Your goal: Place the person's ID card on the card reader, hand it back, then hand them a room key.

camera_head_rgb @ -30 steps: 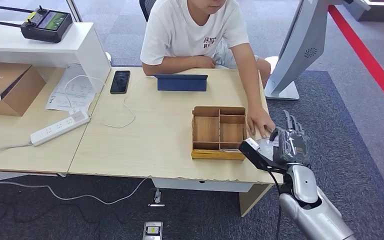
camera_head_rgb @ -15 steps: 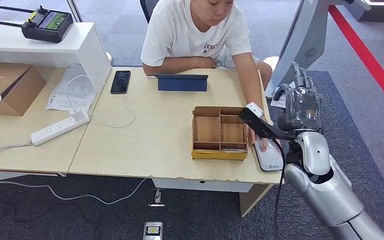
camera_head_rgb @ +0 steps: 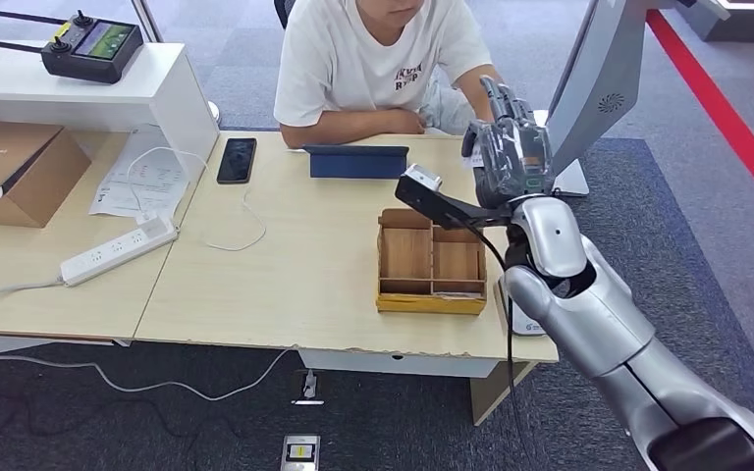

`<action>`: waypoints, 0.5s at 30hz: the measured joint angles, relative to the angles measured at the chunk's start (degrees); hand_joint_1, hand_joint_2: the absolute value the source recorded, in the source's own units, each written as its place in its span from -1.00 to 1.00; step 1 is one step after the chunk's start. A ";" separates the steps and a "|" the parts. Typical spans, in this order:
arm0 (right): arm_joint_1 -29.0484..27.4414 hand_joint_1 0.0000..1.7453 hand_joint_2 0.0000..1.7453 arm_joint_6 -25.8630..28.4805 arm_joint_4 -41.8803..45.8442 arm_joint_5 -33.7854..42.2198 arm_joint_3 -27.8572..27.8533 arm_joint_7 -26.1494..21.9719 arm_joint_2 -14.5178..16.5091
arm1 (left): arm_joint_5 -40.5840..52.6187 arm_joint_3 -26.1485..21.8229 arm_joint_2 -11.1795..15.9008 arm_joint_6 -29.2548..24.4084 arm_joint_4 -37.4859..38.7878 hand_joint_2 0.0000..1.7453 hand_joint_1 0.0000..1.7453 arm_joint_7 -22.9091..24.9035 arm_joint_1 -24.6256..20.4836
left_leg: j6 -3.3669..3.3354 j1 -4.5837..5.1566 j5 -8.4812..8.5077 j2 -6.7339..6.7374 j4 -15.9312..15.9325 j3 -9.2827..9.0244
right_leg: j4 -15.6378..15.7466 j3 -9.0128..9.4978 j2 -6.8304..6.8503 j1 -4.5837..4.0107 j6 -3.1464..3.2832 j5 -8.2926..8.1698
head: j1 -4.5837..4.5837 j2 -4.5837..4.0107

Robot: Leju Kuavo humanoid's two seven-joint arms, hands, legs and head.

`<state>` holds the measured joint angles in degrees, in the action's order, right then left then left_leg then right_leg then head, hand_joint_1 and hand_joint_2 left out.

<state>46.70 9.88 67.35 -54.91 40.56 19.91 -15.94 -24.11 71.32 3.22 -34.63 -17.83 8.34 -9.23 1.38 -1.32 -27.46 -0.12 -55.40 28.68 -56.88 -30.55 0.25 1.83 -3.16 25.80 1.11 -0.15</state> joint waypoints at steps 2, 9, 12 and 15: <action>2.20 1.00 1.00 -0.06 -3.11 0.73 1.55 -0.33 1.89 | 0.01 0.00 -0.03 0.08 -0.01 -1.00 -1.00 -0.10 -0.13 | 0.01 -0.01 0.01 0.00 0.00 0.00 | 0.00 -0.02 0.00 -0.01 0.00 0.00 | -0.01 0.00; 7.81 1.00 1.00 -0.11 -13.18 1.32 5.85 -0.85 7.53 | 0.09 0.00 -0.15 0.86 -0.01 -1.00 -1.00 -0.19 -0.32 | 0.02 -0.02 0.01 -0.01 0.00 0.00 | -0.01 -0.03 0.00 -0.02 0.00 0.00 | 0.01 0.00; 9.28 1.00 1.00 -0.04 -16.51 1.38 6.91 -0.88 9.24 | 0.08 0.00 -0.16 0.86 -0.01 -1.00 -1.00 -0.19 -0.29 | 0.02 -0.02 0.01 -0.01 -0.01 0.00 | -0.01 -0.03 0.00 -0.02 0.00 0.00 | 0.01 0.00; 10.42 0.30 1.00 0.33 -19.58 1.54 7.77 -1.08 10.64 | 0.04 0.00 -0.18 0.86 0.01 -1.00 -1.00 -0.22 -0.18 | 0.02 -0.01 0.01 -0.01 -0.01 0.00 | -0.01 -0.04 0.00 -0.02 0.00 0.00 | 0.01 0.00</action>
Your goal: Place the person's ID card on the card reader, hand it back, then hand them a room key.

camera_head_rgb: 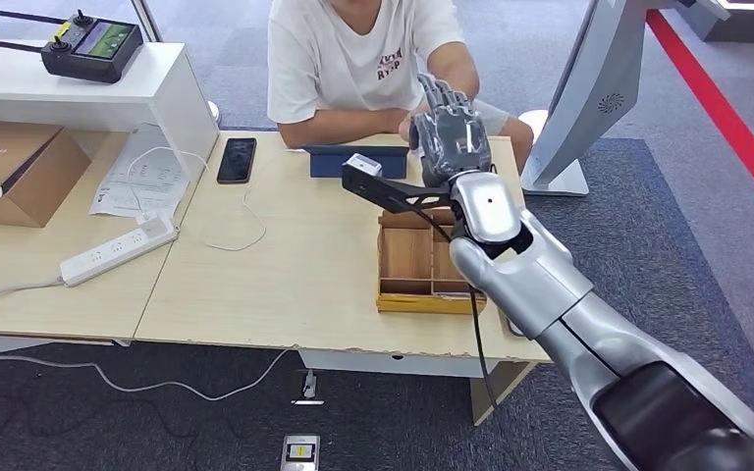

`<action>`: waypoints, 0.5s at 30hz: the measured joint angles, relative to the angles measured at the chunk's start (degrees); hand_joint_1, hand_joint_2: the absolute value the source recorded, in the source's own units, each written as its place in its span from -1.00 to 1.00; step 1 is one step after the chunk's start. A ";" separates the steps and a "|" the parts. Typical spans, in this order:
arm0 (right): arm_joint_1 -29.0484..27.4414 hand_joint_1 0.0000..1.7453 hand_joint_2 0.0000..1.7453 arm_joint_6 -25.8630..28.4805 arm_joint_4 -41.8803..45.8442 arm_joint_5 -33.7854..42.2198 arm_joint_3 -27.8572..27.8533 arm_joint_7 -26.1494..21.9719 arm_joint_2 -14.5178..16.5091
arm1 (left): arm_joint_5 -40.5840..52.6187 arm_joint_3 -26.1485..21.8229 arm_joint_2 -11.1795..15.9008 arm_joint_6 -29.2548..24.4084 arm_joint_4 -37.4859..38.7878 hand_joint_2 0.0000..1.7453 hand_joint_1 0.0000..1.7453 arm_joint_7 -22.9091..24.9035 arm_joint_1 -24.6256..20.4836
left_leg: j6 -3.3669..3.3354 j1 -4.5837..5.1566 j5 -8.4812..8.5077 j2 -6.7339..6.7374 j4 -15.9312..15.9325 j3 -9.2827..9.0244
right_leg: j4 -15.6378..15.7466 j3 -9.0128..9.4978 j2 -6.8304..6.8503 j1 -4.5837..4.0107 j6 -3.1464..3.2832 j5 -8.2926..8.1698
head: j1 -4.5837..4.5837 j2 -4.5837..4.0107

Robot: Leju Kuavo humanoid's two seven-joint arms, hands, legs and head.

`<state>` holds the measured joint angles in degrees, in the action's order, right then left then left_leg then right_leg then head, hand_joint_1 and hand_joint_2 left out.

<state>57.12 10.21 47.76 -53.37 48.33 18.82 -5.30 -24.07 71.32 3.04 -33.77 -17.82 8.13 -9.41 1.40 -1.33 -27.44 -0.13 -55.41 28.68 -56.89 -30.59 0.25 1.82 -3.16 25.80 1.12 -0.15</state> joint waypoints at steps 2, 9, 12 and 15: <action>0.67 -0.66 1.00 0.29 -2.02 0.04 0.50 -0.21 0.84 | -0.02 0.00 -0.02 0.00 0.01 -1.00 -1.00 -0.05 0.12 | 0.00 0.00 0.00 0.00 0.00 0.00 | 0.00 -0.01 0.00 0.00 0.00 0.00 | 0.00 0.00; 1.85 -1.00 1.00 3.89 -6.85 0.20 2.05 -0.89 2.60 | -0.02 0.00 -0.22 0.24 0.08 -1.00 -1.00 -0.13 0.20 | 0.01 0.00 -0.01 0.00 0.00 0.00 | 0.00 -0.05 0.00 0.00 0.00 0.00 | 0.00 0.00; 2.01 -1.00 1.00 5.58 -8.26 1.11 2.57 -1.54 2.96 | -0.03 0.00 -0.32 0.57 0.12 -1.00 -1.00 -0.14 0.21 | 0.01 0.00 0.00 0.01 -0.01 0.00 | 0.00 -0.05 0.00 0.00 0.00 0.00 | -0.01 0.00; 2.04 -1.00 -0.50 7.65 -9.18 3.41 2.87 -2.92 3.13 | -0.36 -0.03 -0.36 0.45 0.14 -1.00 -1.00 -0.37 0.25 | 0.01 0.00 0.00 0.01 -0.01 -0.01 | 0.00 -0.04 0.00 0.00 0.00 0.00 | -0.01 0.00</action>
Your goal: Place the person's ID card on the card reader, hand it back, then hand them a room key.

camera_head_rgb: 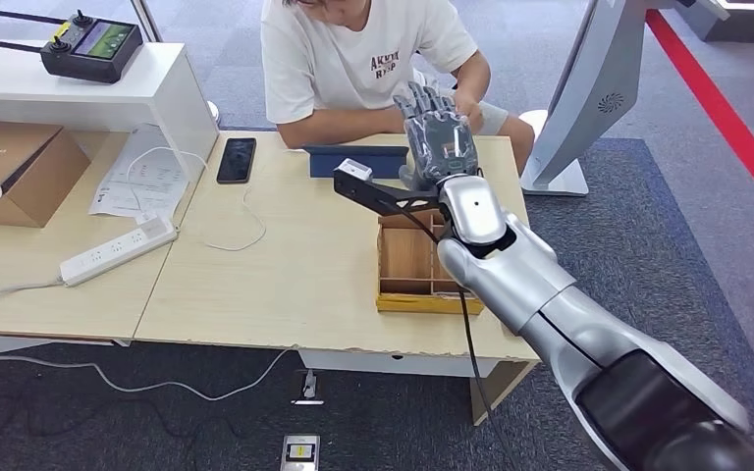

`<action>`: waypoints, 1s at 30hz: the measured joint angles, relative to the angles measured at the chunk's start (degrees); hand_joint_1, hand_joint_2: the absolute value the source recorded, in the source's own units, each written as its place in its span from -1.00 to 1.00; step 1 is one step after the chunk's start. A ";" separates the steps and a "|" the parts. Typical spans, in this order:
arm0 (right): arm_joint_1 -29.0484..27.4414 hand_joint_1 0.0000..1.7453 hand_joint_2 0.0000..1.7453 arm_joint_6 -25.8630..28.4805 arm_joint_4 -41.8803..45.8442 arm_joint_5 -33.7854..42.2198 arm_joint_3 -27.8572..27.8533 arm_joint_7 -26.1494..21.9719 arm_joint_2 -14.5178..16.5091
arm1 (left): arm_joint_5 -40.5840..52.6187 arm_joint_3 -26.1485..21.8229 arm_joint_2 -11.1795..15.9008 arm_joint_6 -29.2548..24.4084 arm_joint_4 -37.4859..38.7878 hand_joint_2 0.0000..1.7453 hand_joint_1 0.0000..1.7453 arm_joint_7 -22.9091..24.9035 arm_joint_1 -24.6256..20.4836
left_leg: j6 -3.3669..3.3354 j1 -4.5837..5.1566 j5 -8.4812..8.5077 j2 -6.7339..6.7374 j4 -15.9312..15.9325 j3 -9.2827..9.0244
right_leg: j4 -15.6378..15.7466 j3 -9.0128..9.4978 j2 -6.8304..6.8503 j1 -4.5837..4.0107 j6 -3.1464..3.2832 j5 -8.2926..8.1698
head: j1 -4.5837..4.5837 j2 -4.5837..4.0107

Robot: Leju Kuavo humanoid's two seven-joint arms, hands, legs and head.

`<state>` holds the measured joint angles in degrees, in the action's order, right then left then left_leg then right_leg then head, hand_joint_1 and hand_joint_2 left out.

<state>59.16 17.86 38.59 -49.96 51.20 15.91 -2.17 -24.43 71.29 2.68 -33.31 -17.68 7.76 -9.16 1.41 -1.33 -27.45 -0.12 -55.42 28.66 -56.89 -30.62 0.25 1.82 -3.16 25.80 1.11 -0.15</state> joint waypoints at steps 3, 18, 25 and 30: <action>-0.11 -1.00 0.00 2.16 -0.43 5.21 -0.35 -2.59 0.12 | -0.71 -0.07 -0.07 -0.62 0.02 -1.00 -1.00 -0.40 0.18 | 0.00 0.00 0.00 0.01 -0.01 -0.03 | 0.00 0.01 0.00 0.00 0.00 0.00 | 0.01 0.00; -17.33 -1.00 1.00 -10.73 21.42 50.01 -5.72 -12.54 -5.78 | -4.08 -1.42 -0.32 -1.88 0.47 -1.00 -1.00 -2.99 2.94 | -0.01 0.00 -0.03 0.02 -0.01 -0.11 | 0.07 0.03 -0.01 0.00 0.00 0.01 | 0.00 0.00; -28.68 -1.00 1.00 -10.38 34.31 46.83 -7.72 -11.14 -11.81 | -5.34 -1.53 -0.29 -2.74 0.48 -1.00 -1.00 -2.41 3.28 | -0.02 0.00 -0.04 0.03 -0.01 -0.13 | 0.08 0.06 -0.02 0.00 0.00 0.01 | 0.00 0.00; -34.62 -1.00 1.00 -9.46 39.93 45.37 -10.81 -10.44 -15.37 | -5.76 -1.58 -0.25 -2.75 0.48 -1.00 -1.00 -2.09 3.34 | -0.02 0.01 -0.04 0.04 0.00 -0.12 | 0.08 0.07 -0.02 0.00 0.00 0.01 | 0.00 0.00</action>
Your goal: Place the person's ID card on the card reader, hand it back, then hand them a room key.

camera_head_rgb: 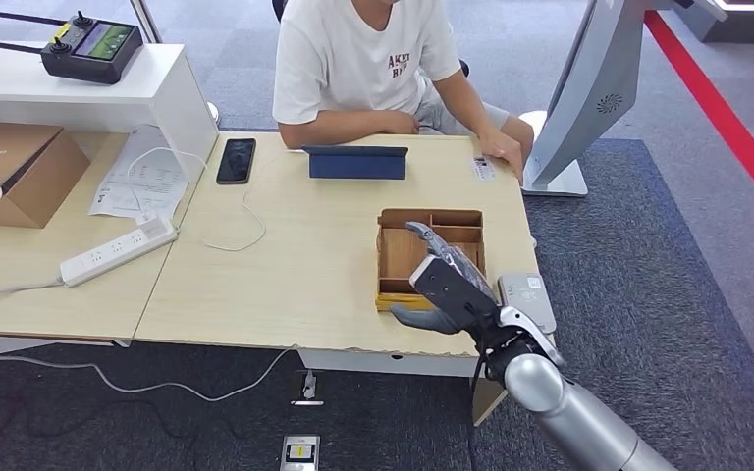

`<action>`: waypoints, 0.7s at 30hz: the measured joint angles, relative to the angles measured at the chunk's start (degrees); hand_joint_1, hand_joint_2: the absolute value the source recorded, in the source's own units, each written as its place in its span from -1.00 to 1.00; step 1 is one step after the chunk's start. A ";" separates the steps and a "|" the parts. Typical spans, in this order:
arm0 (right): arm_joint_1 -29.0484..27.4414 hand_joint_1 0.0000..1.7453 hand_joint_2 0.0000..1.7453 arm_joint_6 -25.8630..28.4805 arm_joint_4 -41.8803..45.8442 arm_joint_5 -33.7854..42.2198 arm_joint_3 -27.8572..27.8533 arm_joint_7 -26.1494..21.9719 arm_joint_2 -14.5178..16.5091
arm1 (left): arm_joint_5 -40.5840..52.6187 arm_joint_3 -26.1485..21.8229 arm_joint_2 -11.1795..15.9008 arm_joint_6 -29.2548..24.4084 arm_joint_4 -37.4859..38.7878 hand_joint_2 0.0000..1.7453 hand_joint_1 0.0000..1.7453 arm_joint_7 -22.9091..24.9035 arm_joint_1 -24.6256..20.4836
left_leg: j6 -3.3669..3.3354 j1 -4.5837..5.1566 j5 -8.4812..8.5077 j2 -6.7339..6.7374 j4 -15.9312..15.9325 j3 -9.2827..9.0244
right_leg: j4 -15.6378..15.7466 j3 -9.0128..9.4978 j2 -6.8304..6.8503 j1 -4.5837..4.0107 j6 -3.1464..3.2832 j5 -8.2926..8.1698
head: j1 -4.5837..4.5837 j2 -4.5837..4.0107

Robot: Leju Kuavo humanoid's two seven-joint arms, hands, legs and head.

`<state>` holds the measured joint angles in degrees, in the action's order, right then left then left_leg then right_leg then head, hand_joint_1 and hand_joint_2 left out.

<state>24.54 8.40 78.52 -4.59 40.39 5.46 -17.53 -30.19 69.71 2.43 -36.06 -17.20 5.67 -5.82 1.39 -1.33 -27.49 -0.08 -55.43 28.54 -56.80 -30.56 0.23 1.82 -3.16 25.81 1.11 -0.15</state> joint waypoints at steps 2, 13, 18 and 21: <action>-1.79 -1.00 1.00 0.29 1.62 -1.73 -1.25 0.86 -1.00 | 0.07 -0.01 0.03 0.00 0.00 -1.00 -1.00 0.17 -0.01 | 0.00 0.00 0.00 0.00 0.00 0.00 | 0.00 0.01 0.00 0.00 0.00 0.00 | 0.00 0.00; -7.56 -1.00 1.00 7.50 3.67 -35.65 -3.24 10.66 -2.38 | 1.58 0.02 0.16 0.00 -0.02 -1.00 -1.00 0.98 -0.22 | 0.00 0.00 0.00 0.00 0.02 0.02 | 0.00 0.02 0.00 0.00 0.00 0.00 | 0.00 0.00; -8.28 -1.00 1.00 11.65 1.34 -47.00 -2.55 12.91 -0.68 | 2.06 0.18 -0.06 0.04 -0.02 -1.00 -1.00 1.37 -0.36 | 0.00 0.00 0.00 0.00 0.03 0.02 | 0.00 0.02 0.00 0.00 0.00 0.00 | 0.01 0.00; -8.37 -1.00 1.00 13.05 -0.64 -52.62 -2.03 14.27 0.63 | 2.06 0.22 -0.12 0.04 -0.02 -1.00 -1.00 1.59 -0.43 | 0.00 -0.01 0.00 -0.01 0.03 0.02 | -0.01 0.02 0.00 0.00 0.00 0.00 | -0.01 0.00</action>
<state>16.17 21.46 77.87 -57.21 38.35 19.73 -16.90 -28.13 69.93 2.31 -36.02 -17.22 7.26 -6.25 1.39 -1.33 -27.48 -0.08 -55.39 28.57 -56.81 -30.53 0.23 1.82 -3.16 25.81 1.11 -0.15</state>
